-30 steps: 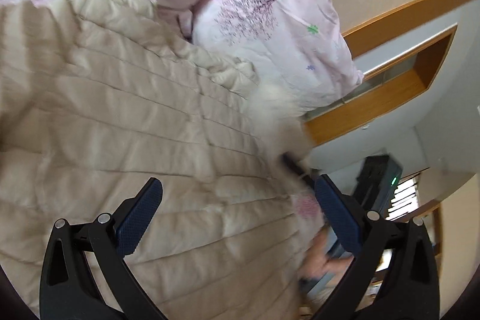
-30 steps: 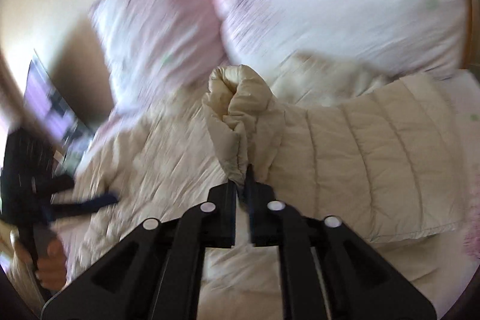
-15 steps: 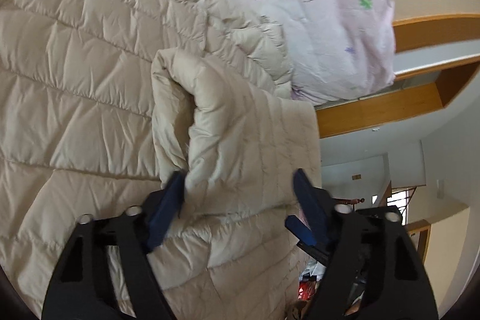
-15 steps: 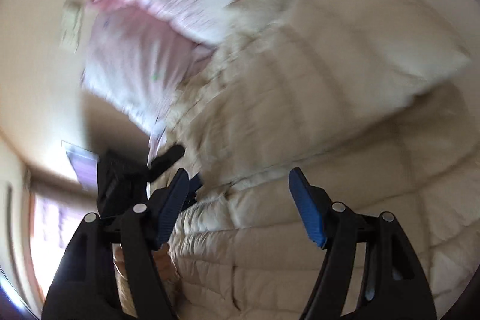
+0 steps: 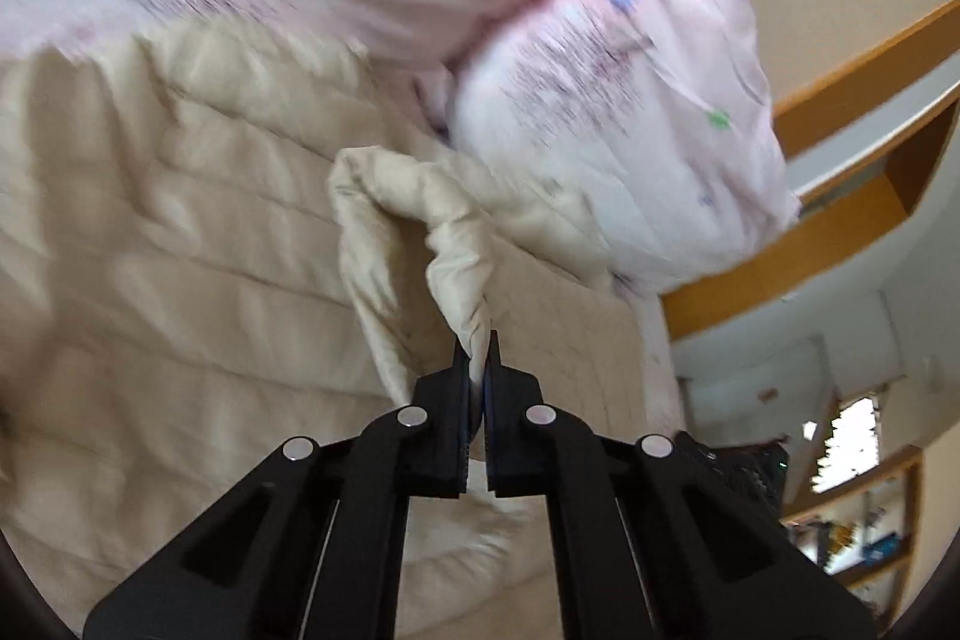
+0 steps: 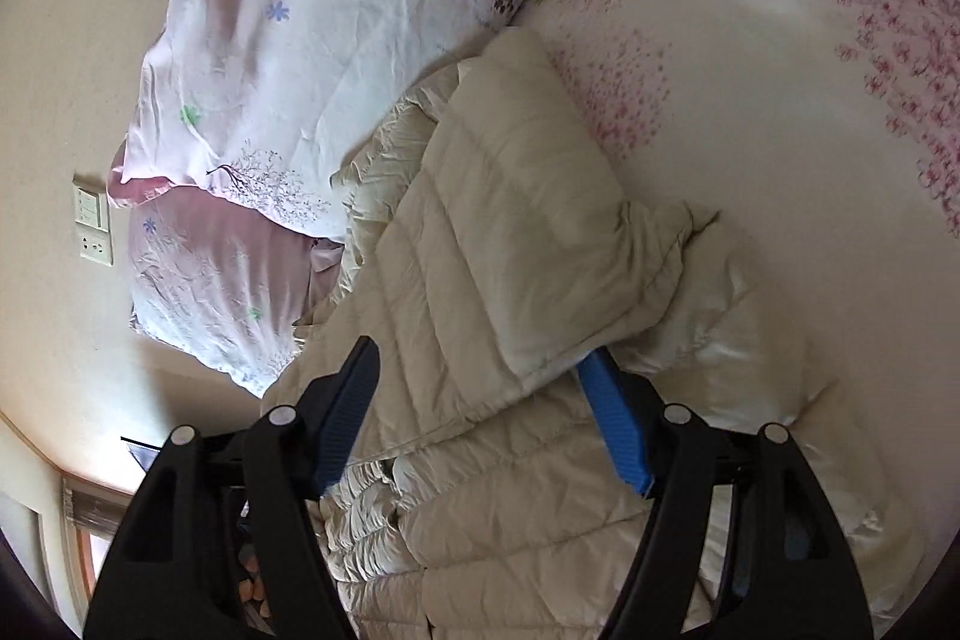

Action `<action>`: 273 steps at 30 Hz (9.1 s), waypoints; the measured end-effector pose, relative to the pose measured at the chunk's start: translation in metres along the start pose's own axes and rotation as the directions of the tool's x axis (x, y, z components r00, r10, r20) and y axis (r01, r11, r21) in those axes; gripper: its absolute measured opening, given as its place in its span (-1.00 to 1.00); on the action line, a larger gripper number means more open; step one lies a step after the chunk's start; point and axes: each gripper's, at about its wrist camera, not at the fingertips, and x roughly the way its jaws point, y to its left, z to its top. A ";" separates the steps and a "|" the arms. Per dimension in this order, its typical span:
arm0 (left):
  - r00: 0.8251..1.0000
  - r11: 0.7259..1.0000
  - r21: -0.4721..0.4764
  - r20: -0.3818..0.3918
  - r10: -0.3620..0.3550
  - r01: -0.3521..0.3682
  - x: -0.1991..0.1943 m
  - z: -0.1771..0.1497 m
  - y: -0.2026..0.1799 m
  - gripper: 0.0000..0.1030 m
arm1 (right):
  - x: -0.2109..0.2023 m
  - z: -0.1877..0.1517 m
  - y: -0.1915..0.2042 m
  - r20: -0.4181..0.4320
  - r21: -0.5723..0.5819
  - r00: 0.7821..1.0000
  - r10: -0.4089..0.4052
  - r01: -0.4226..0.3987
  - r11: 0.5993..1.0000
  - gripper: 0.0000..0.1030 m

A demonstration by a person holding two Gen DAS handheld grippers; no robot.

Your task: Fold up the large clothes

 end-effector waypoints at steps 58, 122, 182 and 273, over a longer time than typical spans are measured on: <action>0.784 0.642 -0.744 0.504 0.362 0.182 -0.300 -0.152 0.275 -0.12 | 0.111 -0.149 0.164 -0.258 -0.619 0.933 -0.250 0.039 0.784 0.23; 0.943 0.906 0.266 0.136 0.304 -0.330 -0.115 -0.056 0.030 0.61 | 0.085 -0.187 0.189 0.158 -0.941 0.952 -0.263 0.226 0.251 0.28; 0.935 0.909 0.228 0.019 0.354 -0.349 -0.175 -0.143 0.106 0.97 | -0.042 -0.046 0.036 -0.042 -0.442 0.979 -0.200 0.162 0.882 0.37; 0.938 0.980 0.185 0.345 0.010 -0.078 -0.248 -0.060 0.035 -0.86 | -0.174 -0.061 0.102 0.293 -0.720 0.942 0.162 0.107 0.685 -0.78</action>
